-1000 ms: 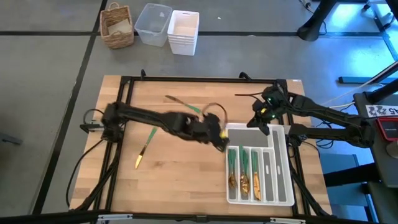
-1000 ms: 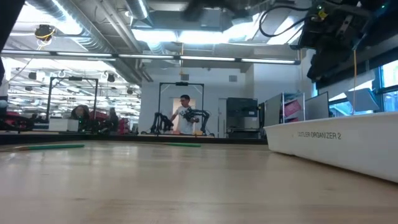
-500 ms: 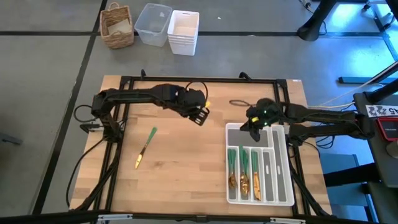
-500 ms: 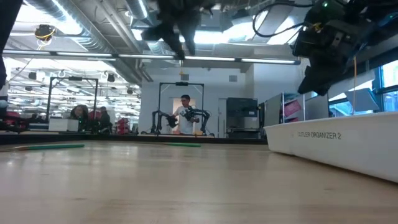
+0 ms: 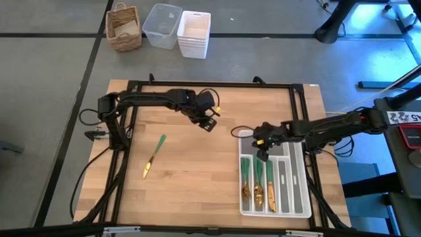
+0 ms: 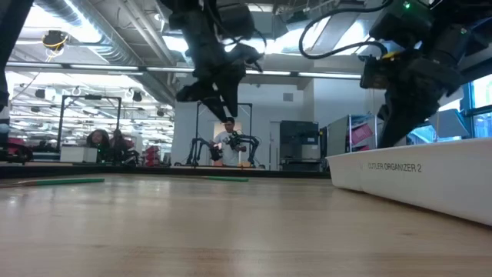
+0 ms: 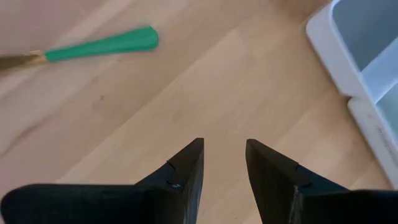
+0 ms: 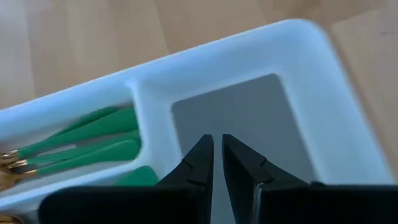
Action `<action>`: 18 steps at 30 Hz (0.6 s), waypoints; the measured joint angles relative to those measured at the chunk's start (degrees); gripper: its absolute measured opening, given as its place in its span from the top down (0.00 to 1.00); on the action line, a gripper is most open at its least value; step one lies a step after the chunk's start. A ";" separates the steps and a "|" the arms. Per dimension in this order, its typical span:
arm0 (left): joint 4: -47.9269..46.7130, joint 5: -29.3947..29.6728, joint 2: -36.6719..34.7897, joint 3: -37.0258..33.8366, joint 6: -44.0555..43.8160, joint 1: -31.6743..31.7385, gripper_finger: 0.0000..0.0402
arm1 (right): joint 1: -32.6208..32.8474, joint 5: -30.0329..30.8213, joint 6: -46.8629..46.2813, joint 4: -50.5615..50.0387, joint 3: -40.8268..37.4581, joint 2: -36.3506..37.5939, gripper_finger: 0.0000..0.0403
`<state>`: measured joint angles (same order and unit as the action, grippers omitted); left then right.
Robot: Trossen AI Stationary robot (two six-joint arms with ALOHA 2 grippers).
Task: Sort silverware
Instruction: Adjust the white silverware tray
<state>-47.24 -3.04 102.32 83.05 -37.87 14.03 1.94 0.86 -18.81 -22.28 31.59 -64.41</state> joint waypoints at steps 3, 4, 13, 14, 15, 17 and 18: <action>1.60 -0.88 0.04 -1.76 0.95 0.04 0.72 | 2.30 -0.29 -1.74 1.40 0.00 -1.83 0.91; 2.20 -0.92 0.01 -2.23 1.03 0.02 0.72 | 3.12 -0.38 -2.20 1.64 0.00 -2.26 0.91; 2.47 -1.06 0.02 -3.02 3.55 -0.09 0.72 | 10.21 1.58 -8.42 1.63 0.13 -5.54 0.91; 2.74 -1.08 0.02 -3.02 3.59 -0.09 0.72 | 10.99 2.15 -9.45 1.68 0.14 -5.70 0.91; 3.05 -1.10 0.02 -3.02 3.78 -0.09 0.72 | 11.75 2.63 -10.53 1.71 0.15 -5.75 0.91; 3.04 -1.40 0.02 -3.02 4.44 -0.09 0.72 | 13.28 2.55 -12.46 1.78 0.21 -5.77 0.91; 2.95 -1.63 0.02 -3.02 4.96 -0.09 0.72 | 14.01 2.20 -12.78 1.67 0.40 -5.82 0.91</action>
<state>-44.28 -4.67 102.35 80.03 -32.91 13.93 15.95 3.07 -31.59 -20.61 31.99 -70.23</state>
